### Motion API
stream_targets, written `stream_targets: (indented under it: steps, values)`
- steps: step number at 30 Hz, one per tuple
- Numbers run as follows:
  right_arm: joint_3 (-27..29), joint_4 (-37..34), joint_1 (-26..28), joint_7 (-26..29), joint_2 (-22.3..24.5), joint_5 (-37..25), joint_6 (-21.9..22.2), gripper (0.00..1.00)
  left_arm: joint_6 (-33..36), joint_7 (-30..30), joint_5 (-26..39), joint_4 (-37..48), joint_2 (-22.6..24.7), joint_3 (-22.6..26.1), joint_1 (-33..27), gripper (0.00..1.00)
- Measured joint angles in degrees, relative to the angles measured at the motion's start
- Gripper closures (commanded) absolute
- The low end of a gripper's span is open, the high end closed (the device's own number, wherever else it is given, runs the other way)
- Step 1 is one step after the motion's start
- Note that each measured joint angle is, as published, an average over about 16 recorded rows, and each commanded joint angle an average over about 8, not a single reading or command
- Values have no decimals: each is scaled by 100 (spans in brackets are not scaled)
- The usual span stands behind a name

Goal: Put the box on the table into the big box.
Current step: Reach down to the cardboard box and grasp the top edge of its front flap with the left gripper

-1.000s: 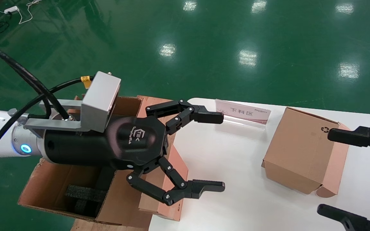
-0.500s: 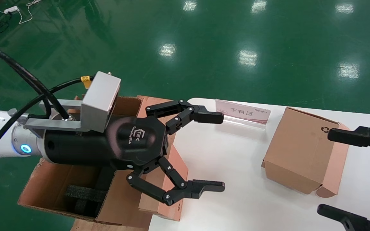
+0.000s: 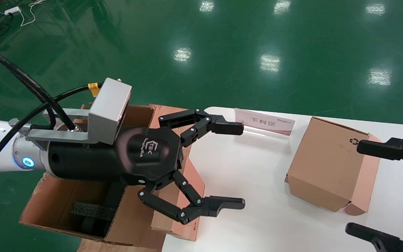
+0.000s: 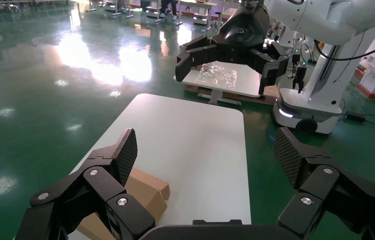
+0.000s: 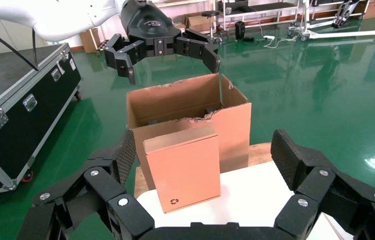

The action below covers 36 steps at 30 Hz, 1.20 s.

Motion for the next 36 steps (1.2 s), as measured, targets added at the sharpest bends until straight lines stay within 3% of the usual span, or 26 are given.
stream_targets:
  steps: [9,19,29,36]
  values:
    - [0,0,0,0,0,0,0,0,-88,-1773,2014,-442,-141,419,-722,0]
    - [0,0,0,0,0,0,0,0,481,-3995,4390,-773,124,1368,-1999,0]
    - [0,0,0,0,0,0,0,0,1171,-6200,6275,-894,607,2914,-3466,0]
    - [0,0,0,0,0,0,0,0,1394,-7726,6881,-925,939,4365,-4396,0]
